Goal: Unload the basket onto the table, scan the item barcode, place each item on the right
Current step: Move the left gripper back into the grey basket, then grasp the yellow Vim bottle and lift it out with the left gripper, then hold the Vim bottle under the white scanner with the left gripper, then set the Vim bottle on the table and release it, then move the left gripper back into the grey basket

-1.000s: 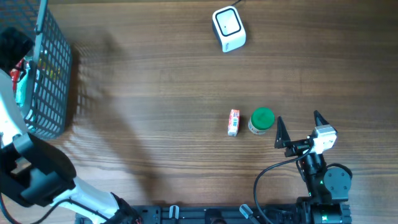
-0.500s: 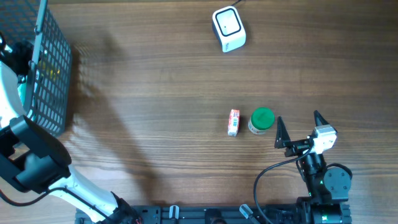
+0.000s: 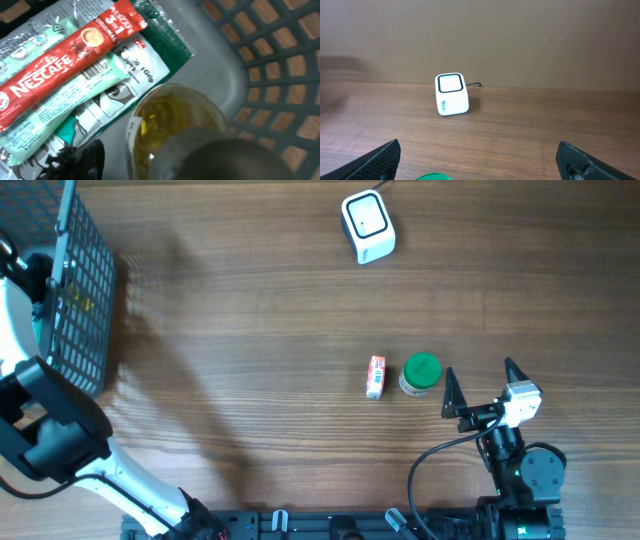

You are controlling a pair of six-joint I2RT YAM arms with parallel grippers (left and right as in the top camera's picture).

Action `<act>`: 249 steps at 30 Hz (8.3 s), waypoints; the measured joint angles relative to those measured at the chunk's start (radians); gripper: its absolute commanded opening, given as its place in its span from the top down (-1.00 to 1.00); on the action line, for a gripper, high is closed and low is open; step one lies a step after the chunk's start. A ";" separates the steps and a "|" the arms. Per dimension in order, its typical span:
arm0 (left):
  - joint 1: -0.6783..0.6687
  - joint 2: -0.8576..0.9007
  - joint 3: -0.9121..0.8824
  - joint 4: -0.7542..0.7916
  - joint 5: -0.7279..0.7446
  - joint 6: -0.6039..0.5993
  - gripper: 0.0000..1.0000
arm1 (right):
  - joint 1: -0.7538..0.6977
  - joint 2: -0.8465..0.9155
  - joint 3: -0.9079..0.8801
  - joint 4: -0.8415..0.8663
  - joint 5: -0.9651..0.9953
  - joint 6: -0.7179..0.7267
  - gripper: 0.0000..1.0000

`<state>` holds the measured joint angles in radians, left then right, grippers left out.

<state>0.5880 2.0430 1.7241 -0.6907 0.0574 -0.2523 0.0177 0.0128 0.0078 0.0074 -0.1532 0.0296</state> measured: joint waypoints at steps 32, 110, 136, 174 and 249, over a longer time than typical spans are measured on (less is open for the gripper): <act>0.000 -0.468 -0.016 0.147 -0.052 0.000 0.24 | 0.000 0.000 0.000 0.000 0.000 0.000 -1.00; -1.315 -0.310 -0.822 0.901 -0.358 -0.094 -0.53 | 0.000 0.001 0.000 0.000 0.000 0.000 -0.99; -1.363 -0.674 -0.822 0.746 -0.352 -0.101 -1.00 | 0.000 0.001 0.000 0.000 0.000 0.000 -0.99; -0.375 -0.642 0.425 -0.235 -0.242 0.072 -1.00 | 0.000 0.001 0.000 0.000 0.000 0.000 -0.99; 0.156 0.302 0.428 -0.266 0.062 0.877 -1.00 | 0.000 0.001 0.000 0.000 0.000 0.000 -0.99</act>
<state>0.7437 2.3447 2.1525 -0.9569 0.1192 0.6243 0.0177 0.0139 0.0078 0.0071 -0.1528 0.0296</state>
